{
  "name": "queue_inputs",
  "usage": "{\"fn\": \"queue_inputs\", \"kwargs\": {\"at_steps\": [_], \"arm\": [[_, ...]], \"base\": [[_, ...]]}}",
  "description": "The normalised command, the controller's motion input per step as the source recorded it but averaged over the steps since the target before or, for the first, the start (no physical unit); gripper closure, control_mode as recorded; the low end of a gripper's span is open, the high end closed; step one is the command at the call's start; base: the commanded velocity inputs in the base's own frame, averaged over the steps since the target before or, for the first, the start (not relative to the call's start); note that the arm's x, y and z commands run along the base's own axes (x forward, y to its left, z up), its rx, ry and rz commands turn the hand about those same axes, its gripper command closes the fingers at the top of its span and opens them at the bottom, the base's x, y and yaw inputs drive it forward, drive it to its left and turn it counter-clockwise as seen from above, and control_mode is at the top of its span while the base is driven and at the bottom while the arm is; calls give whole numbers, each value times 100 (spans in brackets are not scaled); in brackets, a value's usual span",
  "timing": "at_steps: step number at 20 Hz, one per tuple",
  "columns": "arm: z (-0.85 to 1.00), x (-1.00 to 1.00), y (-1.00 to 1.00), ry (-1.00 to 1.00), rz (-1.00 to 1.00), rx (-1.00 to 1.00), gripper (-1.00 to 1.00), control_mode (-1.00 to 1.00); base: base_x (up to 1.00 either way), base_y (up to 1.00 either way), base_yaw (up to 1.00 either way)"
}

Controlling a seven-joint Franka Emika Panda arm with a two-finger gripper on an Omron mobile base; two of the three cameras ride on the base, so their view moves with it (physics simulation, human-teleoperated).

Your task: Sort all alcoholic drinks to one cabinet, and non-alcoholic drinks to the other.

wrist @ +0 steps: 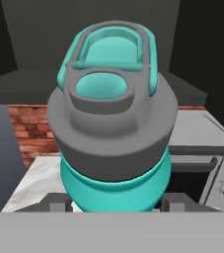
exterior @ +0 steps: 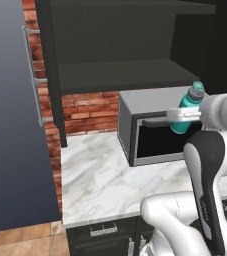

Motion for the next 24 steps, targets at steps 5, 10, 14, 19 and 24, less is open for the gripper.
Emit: {"fn": "queue_inputs", "kwargs": {"at_steps": [5,10,14,19,24], "arm": [[31,5,10,-5,0,0,100,-100],[30,11,14,-5,0,0,100,-100],[23,13,19,-7,0,0,100,-100],[18,22,14,-7,0,0,100,-100],[14,28,8,-7,0,0,100,-100]], "base": [[0,0,0],[0,0,0],[0,0,0],[0,0,0],[0,0,0]]}}
